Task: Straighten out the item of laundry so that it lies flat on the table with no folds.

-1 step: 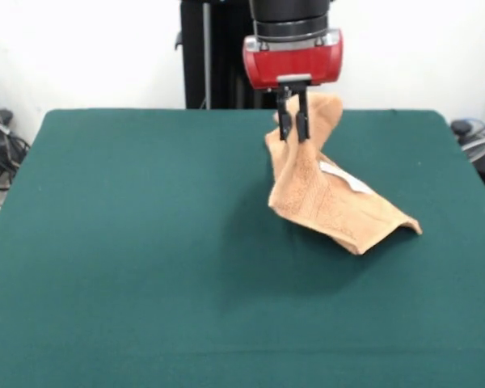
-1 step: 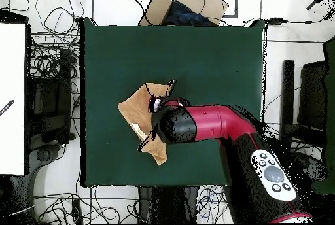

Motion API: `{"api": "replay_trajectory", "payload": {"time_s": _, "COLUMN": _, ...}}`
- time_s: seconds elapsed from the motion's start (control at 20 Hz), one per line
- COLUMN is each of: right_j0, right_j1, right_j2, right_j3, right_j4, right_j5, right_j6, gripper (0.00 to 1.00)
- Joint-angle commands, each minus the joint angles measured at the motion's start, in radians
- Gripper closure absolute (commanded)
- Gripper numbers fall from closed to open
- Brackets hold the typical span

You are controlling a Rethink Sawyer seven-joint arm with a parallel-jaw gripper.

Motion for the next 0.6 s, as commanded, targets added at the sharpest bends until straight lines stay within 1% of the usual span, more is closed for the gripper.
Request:
{"api": "replay_trajectory", "payload": {"time_s": 0.05, "right_j0": -0.027, "right_j1": 0.066, "right_j2": 0.136, "right_j3": -0.124, "right_j4": -0.071, "right_j5": 0.134, "right_j6": -0.266, "gripper": 1.00}}
{"api": "replay_trajectory", "payload": {"time_s": 0.25, "right_j0": -0.030, "right_j1": 0.085, "right_j2": 0.155, "right_j3": -0.175, "right_j4": -0.084, "right_j5": 0.181, "right_j6": -0.289, "gripper": 1.00}}
{"api": "replay_trajectory", "payload": {"time_s": 0.6, "right_j0": -0.058, "right_j1": 0.064, "right_j2": 0.190, "right_j3": -0.224, "right_j4": -0.087, "right_j5": 0.304, "right_j6": -0.337, "gripper": 1.00}}
